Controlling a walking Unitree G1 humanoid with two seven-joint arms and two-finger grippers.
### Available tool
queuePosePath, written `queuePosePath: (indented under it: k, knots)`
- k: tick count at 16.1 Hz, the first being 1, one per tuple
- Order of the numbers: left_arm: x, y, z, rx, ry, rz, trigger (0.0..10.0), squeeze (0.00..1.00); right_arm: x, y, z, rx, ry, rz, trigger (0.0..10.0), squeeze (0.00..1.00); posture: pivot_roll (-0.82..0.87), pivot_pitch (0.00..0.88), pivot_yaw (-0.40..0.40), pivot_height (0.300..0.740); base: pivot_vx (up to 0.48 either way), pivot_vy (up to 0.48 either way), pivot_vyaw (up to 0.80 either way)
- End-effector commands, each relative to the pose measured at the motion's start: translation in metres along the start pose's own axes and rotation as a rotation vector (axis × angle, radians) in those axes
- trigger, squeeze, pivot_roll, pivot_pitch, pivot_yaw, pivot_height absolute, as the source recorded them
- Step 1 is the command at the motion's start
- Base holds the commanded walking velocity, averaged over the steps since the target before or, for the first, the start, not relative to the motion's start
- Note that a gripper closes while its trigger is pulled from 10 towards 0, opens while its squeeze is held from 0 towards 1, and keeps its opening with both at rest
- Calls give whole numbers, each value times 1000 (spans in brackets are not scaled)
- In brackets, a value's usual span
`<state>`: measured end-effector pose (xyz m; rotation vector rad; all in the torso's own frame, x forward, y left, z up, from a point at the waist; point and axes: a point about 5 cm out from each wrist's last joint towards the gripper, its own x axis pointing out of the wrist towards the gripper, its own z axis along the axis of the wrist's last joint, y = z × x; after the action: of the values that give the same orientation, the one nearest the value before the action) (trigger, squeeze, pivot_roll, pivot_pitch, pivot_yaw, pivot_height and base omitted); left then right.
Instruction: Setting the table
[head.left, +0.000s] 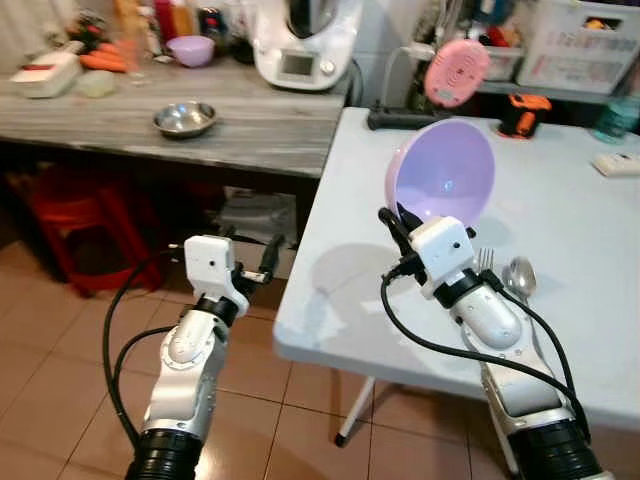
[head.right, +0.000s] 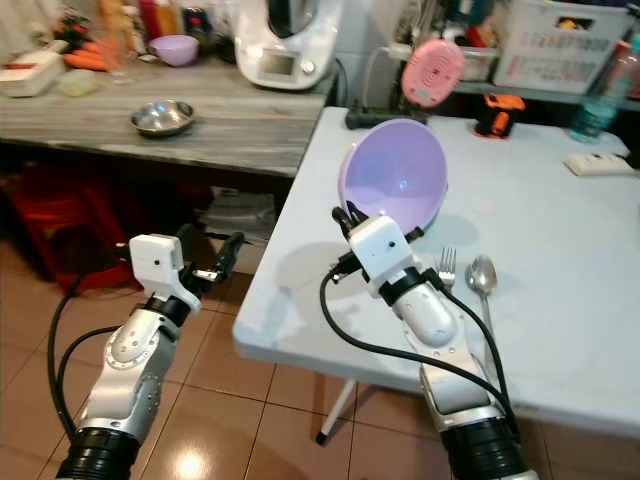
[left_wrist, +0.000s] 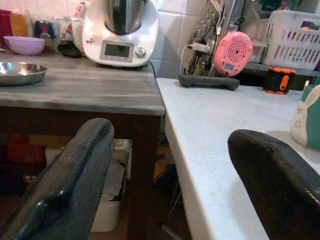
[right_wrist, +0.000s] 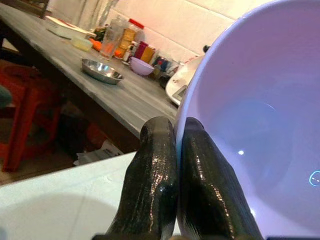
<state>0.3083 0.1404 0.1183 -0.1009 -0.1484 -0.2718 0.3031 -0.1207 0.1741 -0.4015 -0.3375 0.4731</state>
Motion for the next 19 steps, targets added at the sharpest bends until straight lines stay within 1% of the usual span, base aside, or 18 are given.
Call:
queuePosePath:
  k: [1, 2, 19]
  knots:
    - [3, -2, 2, 5, -8, -11, 10000, 0, -2, -4, 2, -10, 0, -13, 10000, 0, -86, 17, 38, 740, 0, 424, -556]
    - [3, -1, 2, 5, -10, -10, 10000, 0, -3, -4, 2, -8, 2, -16, 10000, 0, -86, 17, 38, 740, 0, 435, -456]
    - [8, 2, 1, 26, -16, 29, 10000, 0, -4, -4, 5, 6, -5, -28, 10000, 0, -89, 14, 44, 740, 0, 437, 0]
